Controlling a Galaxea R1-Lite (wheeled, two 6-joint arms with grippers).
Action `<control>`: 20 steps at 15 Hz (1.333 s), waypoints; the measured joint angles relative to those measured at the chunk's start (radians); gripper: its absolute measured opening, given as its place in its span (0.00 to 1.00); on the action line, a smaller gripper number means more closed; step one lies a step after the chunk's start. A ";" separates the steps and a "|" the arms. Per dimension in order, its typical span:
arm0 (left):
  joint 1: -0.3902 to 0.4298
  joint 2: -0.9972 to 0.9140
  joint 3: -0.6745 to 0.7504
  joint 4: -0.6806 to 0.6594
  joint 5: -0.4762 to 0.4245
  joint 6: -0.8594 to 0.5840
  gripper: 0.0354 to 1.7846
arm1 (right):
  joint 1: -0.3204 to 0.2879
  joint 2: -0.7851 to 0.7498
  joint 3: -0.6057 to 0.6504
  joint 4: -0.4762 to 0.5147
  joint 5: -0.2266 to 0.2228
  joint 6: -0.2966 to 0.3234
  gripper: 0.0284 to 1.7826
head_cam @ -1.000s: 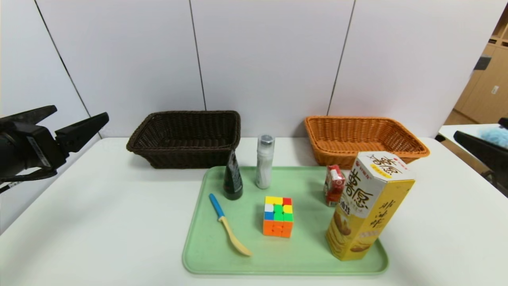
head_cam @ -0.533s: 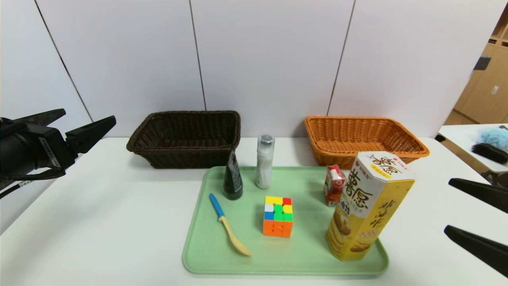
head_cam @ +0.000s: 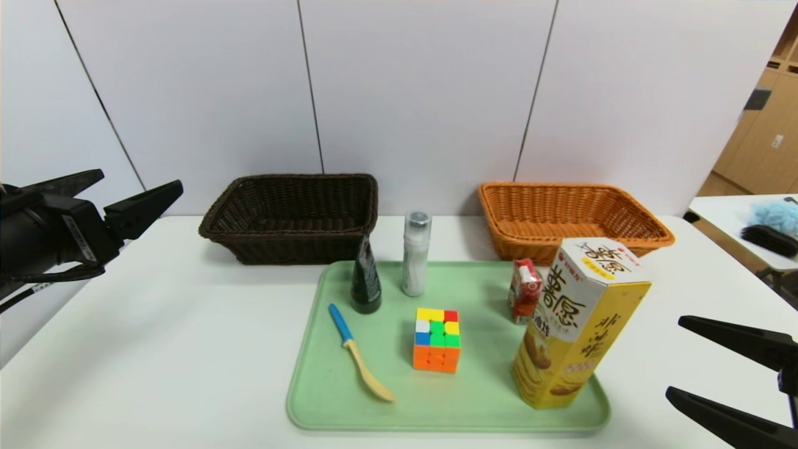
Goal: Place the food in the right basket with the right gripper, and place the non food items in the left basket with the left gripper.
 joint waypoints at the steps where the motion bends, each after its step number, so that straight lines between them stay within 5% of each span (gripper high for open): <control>1: 0.000 -0.001 0.006 0.000 0.000 -0.001 0.94 | 0.000 0.019 -0.002 -0.001 0.000 -0.017 0.95; 9: -0.021 -0.012 0.019 0.000 0.000 0.000 0.94 | 0.013 0.166 -0.071 -0.002 0.002 -0.047 0.95; 15: -0.022 -0.037 0.043 0.001 0.000 0.000 0.94 | 0.091 0.250 -0.122 -0.003 0.003 -0.046 0.95; 20: -0.022 -0.062 0.055 0.002 -0.002 0.003 0.94 | 0.122 0.352 -0.153 -0.102 -0.001 -0.045 0.95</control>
